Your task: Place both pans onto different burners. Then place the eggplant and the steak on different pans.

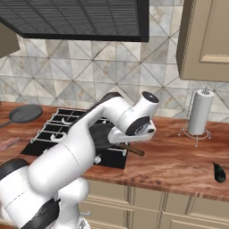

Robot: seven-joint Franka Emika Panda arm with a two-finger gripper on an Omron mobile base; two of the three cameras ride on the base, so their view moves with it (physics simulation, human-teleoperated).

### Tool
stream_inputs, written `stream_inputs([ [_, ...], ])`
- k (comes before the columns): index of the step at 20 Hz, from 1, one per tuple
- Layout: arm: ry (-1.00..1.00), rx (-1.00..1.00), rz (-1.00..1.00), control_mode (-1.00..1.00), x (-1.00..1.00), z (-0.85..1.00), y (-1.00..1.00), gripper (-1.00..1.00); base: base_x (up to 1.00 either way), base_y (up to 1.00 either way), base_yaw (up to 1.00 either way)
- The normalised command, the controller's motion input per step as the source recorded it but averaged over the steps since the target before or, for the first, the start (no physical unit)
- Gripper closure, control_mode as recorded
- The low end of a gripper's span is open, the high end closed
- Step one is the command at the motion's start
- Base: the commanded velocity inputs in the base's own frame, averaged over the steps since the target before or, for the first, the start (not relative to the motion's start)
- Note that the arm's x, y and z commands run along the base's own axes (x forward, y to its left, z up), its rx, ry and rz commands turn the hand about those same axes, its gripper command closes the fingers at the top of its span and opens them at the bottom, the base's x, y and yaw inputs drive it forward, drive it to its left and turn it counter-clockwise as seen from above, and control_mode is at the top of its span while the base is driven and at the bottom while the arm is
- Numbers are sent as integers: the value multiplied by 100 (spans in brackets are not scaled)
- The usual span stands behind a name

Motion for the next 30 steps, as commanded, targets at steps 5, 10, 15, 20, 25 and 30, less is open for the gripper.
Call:
stream_inputs([
  [5, 20, 5, -41, -100, -30, 15, 14, -100, 0, 0, 0],
  [10, 11, 5, -33, -100, -30, 2, 23, -100, 0, 0, 0],
  [15, -4, 2, -11, -100, -35, 27, 40, -100, 0, 0, 0],
  [20, -22, -20, 0, -100, -48, 50, 45, -100, 0, 0, 0],
  [25, -30, -31, 0, -100, -55, 13, 37, -100, 0, 0, 0],
  [30, -9, -12, 0, 100, -21, 0, 12, -100, -11, 6, 0],
])
